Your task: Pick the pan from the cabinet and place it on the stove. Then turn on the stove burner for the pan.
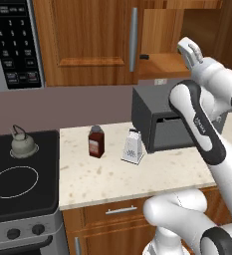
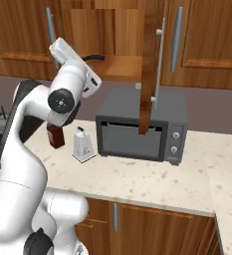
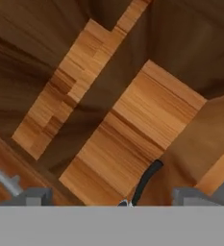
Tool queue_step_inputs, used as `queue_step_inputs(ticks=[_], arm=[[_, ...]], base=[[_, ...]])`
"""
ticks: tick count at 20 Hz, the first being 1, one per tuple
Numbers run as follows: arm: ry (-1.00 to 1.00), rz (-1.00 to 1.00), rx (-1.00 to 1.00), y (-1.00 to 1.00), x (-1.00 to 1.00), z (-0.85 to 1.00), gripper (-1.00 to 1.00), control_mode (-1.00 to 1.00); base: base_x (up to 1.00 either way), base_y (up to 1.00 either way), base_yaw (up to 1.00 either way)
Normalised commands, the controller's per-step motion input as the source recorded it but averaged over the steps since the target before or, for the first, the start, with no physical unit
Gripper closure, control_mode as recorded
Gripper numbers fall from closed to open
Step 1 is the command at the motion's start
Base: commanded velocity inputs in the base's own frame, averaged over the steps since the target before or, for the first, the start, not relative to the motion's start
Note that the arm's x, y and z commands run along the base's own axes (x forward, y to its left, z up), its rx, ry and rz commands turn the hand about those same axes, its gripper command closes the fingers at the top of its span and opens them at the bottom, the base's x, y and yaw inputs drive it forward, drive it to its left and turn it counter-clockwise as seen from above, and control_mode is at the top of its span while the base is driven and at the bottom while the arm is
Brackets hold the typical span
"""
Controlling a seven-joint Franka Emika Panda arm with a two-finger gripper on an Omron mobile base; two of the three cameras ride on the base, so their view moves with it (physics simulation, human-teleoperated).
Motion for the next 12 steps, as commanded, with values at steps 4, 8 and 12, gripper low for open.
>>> queue_step_inputs(ticks=[4,8,12], arm=[[0.19,0.14,0.15,-0.02,0.20,-0.10,-1.00,-1.00],[0.20,0.09,0.12,0.01,0.50,-0.06,-1.00,-1.00],[0.16,0.10,0.08,0.11,0.61,-0.11,-1.00,-1.00]], base=[[0.00,0.00,0.00],[0.00,0.00,0.00],[0.00,0.00,0.00]])
